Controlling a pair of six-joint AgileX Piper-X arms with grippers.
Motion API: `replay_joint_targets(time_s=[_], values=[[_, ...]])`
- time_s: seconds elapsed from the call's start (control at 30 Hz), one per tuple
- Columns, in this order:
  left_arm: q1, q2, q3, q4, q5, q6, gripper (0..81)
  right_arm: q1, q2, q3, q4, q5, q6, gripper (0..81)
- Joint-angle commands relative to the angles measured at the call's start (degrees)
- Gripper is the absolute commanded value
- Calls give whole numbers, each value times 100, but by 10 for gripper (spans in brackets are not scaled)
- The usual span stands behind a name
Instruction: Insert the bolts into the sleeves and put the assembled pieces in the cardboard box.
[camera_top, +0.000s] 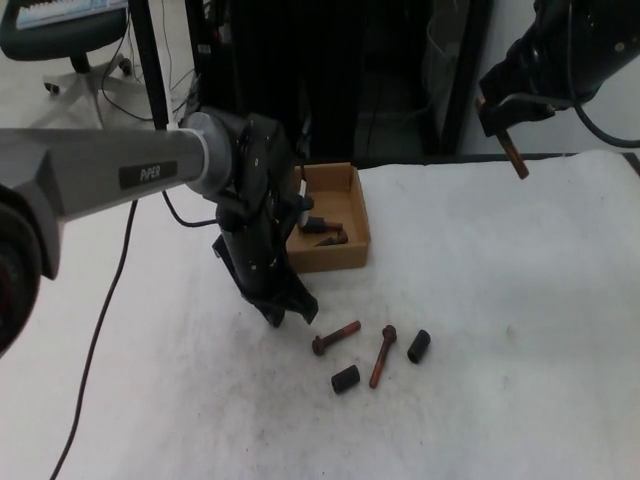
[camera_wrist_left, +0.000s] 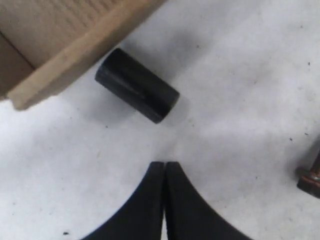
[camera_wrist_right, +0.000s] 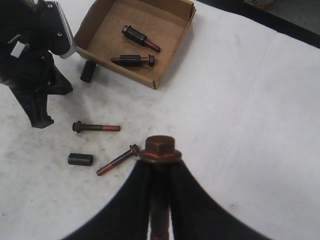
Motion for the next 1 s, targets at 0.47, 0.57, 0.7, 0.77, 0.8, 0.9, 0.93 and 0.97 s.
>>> replay_joint_targets(time_s=[0.47, 0.57, 0.7, 0.77, 0.8, 0.9, 0.93, 0.97], values=[[-35, -523, -69, -108, 320, -3705, 476, -17, -58, -14, -69, -93, -54, 8], [-35, -523, -69, -327, 545, -4305, 458, -17, -58, -14, -69, -93, -54, 8], [-35, -523, -82, -829, 724, -4765, 402, -17, -58, -14, -69, -93, -54, 8], [-35, -523, -98, -914, 681, -4765, 360, -17, -58, -14, -69, -93, -54, 8], [-35, -505, -108, -913, 652, -4747, 343, -17, -58, -14, -69, -93, -54, 8], [-35, -458, -116, -913, 652, -4742, 332, -17, -58, -14, -69, -93, -54, 8], [-35, -438, -116, -913, 652, -4742, 332, -17, -58, -14, -69, -93, -54, 8], [-35, -419, -116, -913, 652, -4742, 332, -17, -58, -14, -69, -93, -54, 8]])
